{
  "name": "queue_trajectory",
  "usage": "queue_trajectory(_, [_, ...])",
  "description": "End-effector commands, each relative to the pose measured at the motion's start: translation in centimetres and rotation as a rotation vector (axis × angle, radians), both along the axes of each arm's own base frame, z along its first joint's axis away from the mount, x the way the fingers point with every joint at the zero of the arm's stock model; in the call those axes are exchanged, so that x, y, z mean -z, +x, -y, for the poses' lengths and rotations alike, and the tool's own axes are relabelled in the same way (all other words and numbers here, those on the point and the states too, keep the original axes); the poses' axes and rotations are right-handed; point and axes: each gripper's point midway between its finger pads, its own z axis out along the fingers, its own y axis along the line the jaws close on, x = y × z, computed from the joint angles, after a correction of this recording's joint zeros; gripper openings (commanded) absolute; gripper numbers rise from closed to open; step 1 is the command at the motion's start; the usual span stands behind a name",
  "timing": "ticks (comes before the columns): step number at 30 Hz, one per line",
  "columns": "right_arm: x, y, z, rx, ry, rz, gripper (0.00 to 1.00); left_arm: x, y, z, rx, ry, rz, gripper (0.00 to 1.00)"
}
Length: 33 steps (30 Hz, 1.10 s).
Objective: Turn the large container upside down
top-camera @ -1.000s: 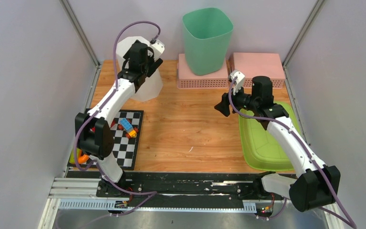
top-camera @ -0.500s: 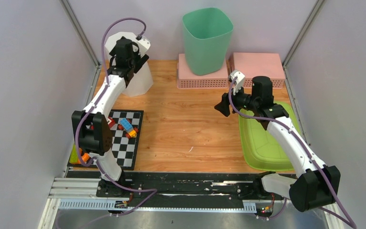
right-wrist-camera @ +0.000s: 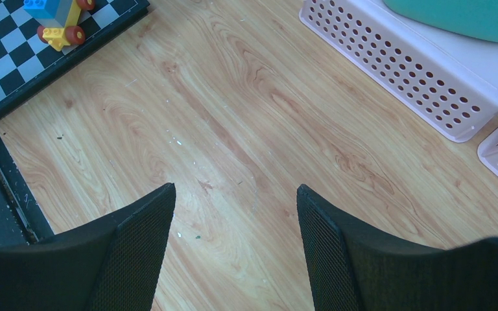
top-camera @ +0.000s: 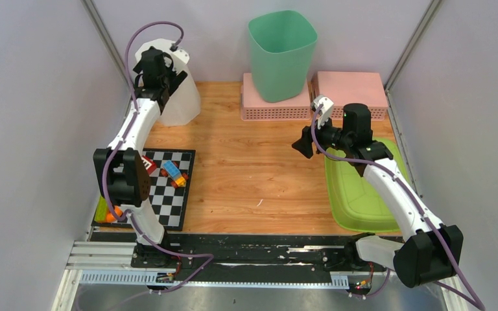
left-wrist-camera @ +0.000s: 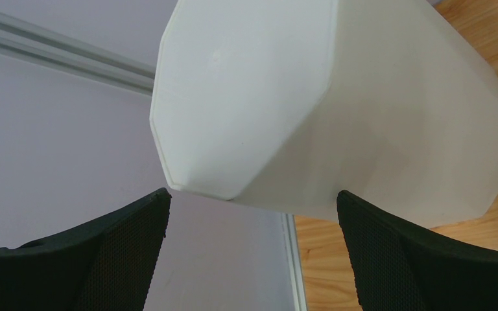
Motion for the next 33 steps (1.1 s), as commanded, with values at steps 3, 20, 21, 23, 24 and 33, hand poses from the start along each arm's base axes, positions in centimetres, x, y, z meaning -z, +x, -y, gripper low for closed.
queue_trajectory(3, [0.2,0.1,0.2,0.008,0.016,-0.006,0.72,-1.2,0.7,-0.9,-0.004,0.004,0.034,1.00])
queue_trajectory(20, [0.1,0.2,0.3,0.012,0.016,-0.006,0.72,-3.0,-1.1,-0.9,-0.043,-0.135,0.076,1.00])
queue_trajectory(21, [0.2,0.2,0.3,0.012,0.015,-0.005,0.72,-3.9,-1.2,-0.3,-0.021,-0.163,0.097,1.00])
queue_trajectory(23, [0.2,0.3,0.3,0.013,0.014,-0.008,0.72,-5.7,-1.4,0.8,0.016,-0.207,0.134,1.00])
queue_trajectory(24, [0.3,0.3,0.3,0.013,0.012,-0.010,0.72,-6.7,-1.5,1.3,0.029,-0.217,0.154,1.00])
queue_trajectory(33, [1.0,0.7,0.6,0.026,-0.009,-0.014,0.72,-10.5,0.6,5.2,0.072,-0.248,0.239,1.00])
